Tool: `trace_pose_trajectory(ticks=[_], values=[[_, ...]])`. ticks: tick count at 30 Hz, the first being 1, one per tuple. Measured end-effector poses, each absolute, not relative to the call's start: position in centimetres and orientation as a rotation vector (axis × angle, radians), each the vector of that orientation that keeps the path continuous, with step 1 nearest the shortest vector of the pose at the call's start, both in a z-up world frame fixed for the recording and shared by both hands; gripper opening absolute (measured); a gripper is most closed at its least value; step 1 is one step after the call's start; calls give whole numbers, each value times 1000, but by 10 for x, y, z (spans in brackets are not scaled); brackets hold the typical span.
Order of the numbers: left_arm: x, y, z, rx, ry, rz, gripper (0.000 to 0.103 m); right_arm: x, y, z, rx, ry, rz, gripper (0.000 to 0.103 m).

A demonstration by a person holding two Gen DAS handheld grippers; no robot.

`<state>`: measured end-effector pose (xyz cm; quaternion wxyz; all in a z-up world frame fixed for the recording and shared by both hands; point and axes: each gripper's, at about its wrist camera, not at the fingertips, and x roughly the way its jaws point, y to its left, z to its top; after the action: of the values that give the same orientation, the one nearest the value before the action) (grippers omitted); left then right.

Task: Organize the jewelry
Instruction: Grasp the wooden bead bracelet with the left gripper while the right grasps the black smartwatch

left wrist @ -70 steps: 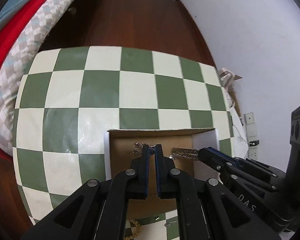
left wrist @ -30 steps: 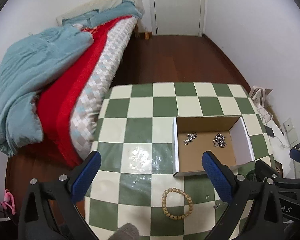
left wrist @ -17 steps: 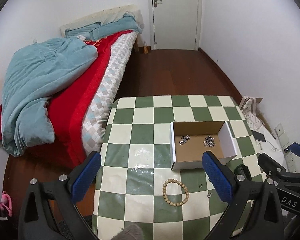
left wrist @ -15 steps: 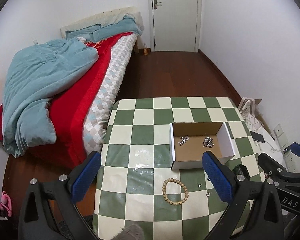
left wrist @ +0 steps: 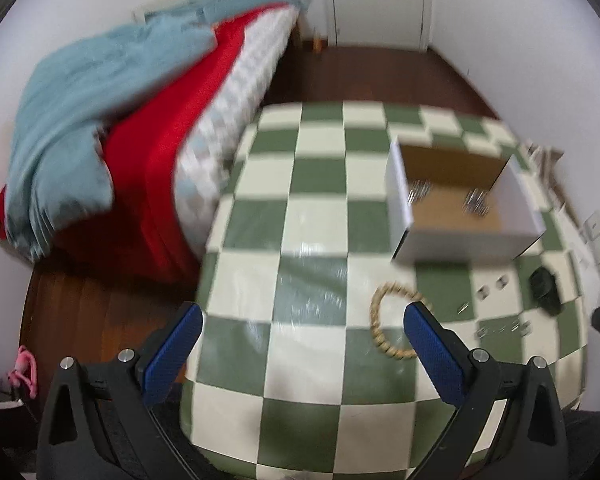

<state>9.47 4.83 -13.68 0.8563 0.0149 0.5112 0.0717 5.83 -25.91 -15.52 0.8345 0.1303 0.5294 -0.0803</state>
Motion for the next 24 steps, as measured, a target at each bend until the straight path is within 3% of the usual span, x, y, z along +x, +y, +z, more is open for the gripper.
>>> trace_pose_trajectory(ticks=[4, 7, 9, 14, 16, 22, 24], values=[[106, 44, -174, 14, 1156, 137, 99, 60, -282, -196, 309, 1166, -216, 77], [117, 40, -200, 5, 1215, 124, 88, 67, -296, -213, 331, 1168, -243, 77], [123, 37, -210, -7, 1240, 116, 83, 75, -302, -221, 341, 1171, -255, 77], [132, 29, -225, -13, 1265, 98, 81, 95, -311, -237, 353, 1180, -269, 75], [134, 25, -228, -10, 1273, 88, 75, 101, -312, -241, 355, 1185, -269, 73], [134, 13, -230, 14, 1259, 46, 44, 116, -310, -251, 357, 1196, -252, 66], [135, 8, -228, 24, 1254, 27, 21, 119, -309, -254, 356, 1200, -244, 59]])
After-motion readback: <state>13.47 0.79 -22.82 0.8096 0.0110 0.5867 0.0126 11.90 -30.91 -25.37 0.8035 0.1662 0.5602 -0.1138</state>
